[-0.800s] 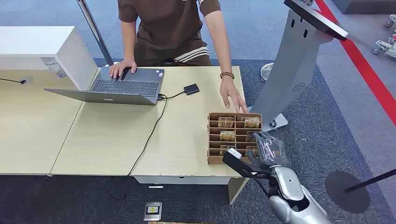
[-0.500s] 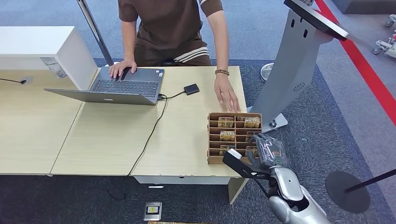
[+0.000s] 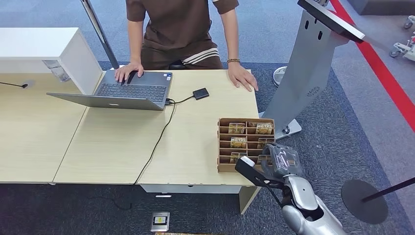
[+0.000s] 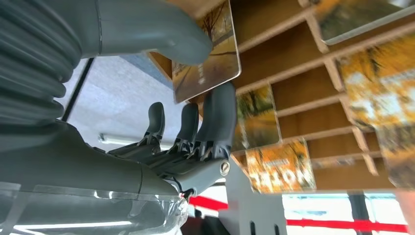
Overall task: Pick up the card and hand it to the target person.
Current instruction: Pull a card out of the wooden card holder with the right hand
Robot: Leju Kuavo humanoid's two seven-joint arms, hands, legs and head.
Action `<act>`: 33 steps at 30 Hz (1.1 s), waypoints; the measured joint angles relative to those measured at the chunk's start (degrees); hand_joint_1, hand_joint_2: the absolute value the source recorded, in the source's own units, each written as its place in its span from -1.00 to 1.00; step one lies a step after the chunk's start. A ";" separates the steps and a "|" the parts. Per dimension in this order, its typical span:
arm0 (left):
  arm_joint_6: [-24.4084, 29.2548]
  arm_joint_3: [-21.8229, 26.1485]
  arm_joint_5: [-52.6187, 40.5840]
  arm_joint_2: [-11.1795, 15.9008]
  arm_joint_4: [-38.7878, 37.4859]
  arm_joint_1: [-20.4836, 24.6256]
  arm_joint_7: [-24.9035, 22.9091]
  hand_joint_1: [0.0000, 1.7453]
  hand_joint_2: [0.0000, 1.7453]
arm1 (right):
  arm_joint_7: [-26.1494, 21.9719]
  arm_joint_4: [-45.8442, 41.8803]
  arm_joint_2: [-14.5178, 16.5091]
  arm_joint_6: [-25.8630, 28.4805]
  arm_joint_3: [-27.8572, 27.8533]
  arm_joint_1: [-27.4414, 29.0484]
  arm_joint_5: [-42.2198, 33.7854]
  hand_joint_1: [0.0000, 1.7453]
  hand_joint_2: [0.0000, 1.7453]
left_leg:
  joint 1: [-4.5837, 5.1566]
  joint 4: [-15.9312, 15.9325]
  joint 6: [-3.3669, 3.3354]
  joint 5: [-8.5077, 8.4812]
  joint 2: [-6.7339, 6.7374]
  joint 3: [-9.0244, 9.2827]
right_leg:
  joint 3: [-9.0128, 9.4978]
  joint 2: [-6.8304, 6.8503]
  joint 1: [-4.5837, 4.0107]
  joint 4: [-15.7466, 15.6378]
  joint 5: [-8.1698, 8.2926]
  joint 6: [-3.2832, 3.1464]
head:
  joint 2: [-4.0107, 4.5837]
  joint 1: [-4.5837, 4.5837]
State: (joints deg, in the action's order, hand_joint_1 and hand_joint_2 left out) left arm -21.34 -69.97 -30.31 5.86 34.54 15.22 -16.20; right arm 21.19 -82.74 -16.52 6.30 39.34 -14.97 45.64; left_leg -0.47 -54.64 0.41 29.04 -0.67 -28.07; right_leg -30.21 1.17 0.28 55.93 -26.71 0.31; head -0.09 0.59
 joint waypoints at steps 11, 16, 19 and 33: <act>-0.60 0.59 -0.98 0.00 -0.07 0.13 0.58 -1.00 -1.00 | -0.34 1.82 0.30 0.41 0.04 -0.37 -0.42 0.56 1.00 | 0.00 0.00 0.00 0.00 0.02 0.00 | 0.00 -0.01 0.00 0.00 0.00 -0.01 | 0.00 0.00; -0.69 0.69 -0.53 0.00 -0.07 0.12 0.34 -1.00 -1.00 | -0.43 1.98 0.31 0.48 0.04 -0.42 -0.40 0.52 1.00 | 0.00 0.00 0.00 0.00 0.02 0.01 | 0.00 -0.01 0.00 0.00 0.01 -0.01 | 0.00 0.00; -0.66 0.79 -0.15 0.00 -0.07 0.11 0.14 -1.00 -1.00 | -0.43 1.93 0.29 0.86 0.03 -0.43 -0.21 0.50 1.00 | 0.00 0.00 0.00 0.00 0.03 0.02 | 0.00 -0.02 0.00 0.00 0.01 -0.01 | 0.00 0.01; -0.23 1.07 1.28 0.27 -0.07 0.08 -0.46 -1.00 -1.00 | -0.45 -3.35 -0.26 0.67 -0.02 0.35 3.69 0.91 1.00 | 0.00 0.00 0.00 0.00 0.04 0.01 | -0.02 -0.03 0.00 0.00 0.01 -0.02 | 0.00 0.01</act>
State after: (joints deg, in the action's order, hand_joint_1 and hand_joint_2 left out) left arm -21.57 -68.90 -29.03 6.13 34.47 15.30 -16.66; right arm 20.74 -86.09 -16.79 6.97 39.32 -14.62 49.33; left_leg -0.48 -54.65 0.41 29.04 -0.63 -28.06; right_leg -30.23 1.13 0.27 55.93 -26.70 0.29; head -0.09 0.60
